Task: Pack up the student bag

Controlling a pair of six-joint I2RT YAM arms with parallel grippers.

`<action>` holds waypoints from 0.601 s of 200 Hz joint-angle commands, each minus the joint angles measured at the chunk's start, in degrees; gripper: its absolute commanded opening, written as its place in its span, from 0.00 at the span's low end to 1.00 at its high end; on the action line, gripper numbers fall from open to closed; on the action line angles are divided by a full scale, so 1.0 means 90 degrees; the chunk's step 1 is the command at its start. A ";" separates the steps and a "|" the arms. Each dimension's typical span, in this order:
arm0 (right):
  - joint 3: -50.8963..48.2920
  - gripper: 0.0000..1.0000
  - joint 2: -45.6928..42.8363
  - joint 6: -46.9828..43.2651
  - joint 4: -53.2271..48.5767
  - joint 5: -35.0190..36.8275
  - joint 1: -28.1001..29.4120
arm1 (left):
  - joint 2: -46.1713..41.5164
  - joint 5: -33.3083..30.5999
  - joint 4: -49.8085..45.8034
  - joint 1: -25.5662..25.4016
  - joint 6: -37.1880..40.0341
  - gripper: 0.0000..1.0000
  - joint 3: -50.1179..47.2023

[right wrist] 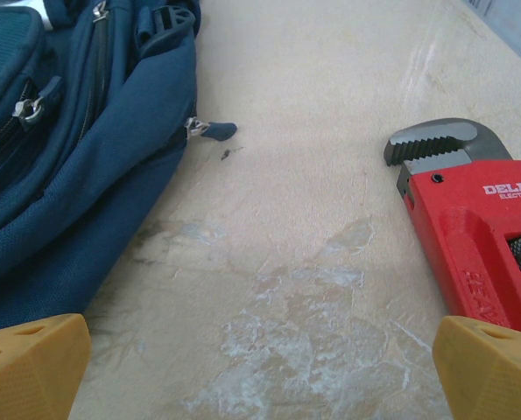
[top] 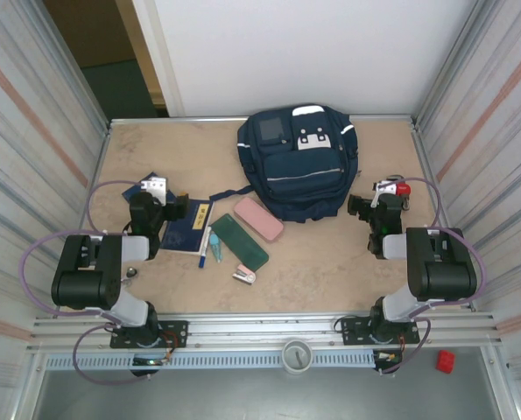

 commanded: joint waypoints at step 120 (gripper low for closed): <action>0.2131 0.99 -0.1884 0.2303 -0.5292 0.1727 -0.0132 | -0.2961 -0.1868 -0.4757 0.0306 -0.2509 0.99 0.1111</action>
